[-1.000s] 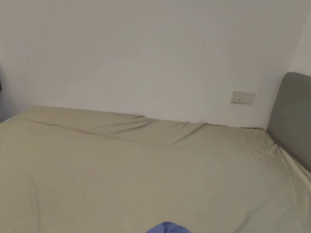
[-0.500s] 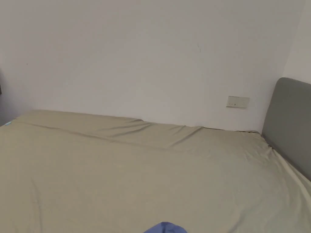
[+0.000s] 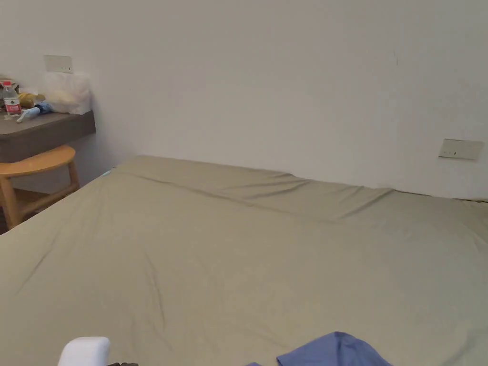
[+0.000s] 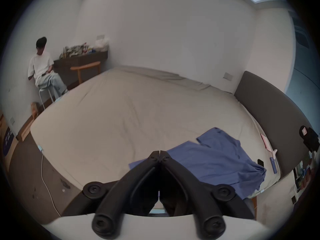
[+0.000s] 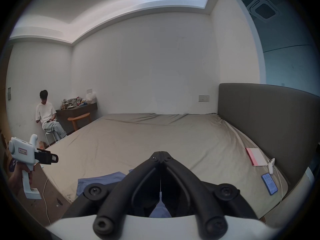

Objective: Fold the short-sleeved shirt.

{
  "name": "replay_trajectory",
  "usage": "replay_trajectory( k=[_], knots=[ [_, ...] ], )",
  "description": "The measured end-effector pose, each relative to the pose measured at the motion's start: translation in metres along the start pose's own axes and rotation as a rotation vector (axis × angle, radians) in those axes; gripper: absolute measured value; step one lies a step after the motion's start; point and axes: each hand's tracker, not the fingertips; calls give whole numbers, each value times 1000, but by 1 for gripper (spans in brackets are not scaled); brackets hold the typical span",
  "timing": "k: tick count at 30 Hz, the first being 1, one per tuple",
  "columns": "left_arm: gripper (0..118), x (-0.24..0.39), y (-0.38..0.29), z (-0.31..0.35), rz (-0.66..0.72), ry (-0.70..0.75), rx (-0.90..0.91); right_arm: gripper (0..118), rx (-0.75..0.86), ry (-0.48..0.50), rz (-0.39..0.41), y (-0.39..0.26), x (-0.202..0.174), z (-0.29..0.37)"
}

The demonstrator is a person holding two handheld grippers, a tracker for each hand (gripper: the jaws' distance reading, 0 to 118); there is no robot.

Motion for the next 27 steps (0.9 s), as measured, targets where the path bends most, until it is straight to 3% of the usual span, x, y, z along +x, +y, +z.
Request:
replay_trajectory(
  k=[2,3,4,5,6,8,16,17,19,20,21,22,27],
  knots=[
    [2,-10,-4,-18,31,-10,-41,9,-12,16,19,1,-9,-7],
    [11,-17,5,-30,33,-20,-86,9,-16,20,29,2,-13,-9],
    [66,-19,5,-42,36,-7,-117,9,-16,23,37,3,-16,-11],
    [108,-21,4,-56,46,-20,-122,9,-18,33,48,4,-19,-12],
    [118,-23,4,-74,54,-38,-179,9,-20,40,60,5,-22,-13],
    [117,-27,0,-102,75,-74,-193,9,-22,34,85,6,-26,-15],
    [116,-29,-55,-222,14,105,-468,9,-71,19,132,2,-21,-42],
    [113,-28,-61,-226,22,95,-449,9,-50,-14,132,3,-19,-45],
    [111,-15,-59,-211,-89,148,-359,9,-65,-3,123,7,-11,-56],
    [94,-14,-58,-206,-106,134,-314,9,-74,-6,121,7,-7,-65],
    [57,-15,-53,-201,-103,174,-270,9,-78,-15,122,5,-3,-77],
    [7,-16,-48,-200,-96,134,-269,9,-102,-20,129,4,1,-88],
    [5,-10,-19,-156,-72,73,-190,16,-202,18,218,-14,31,-181]
  ],
)
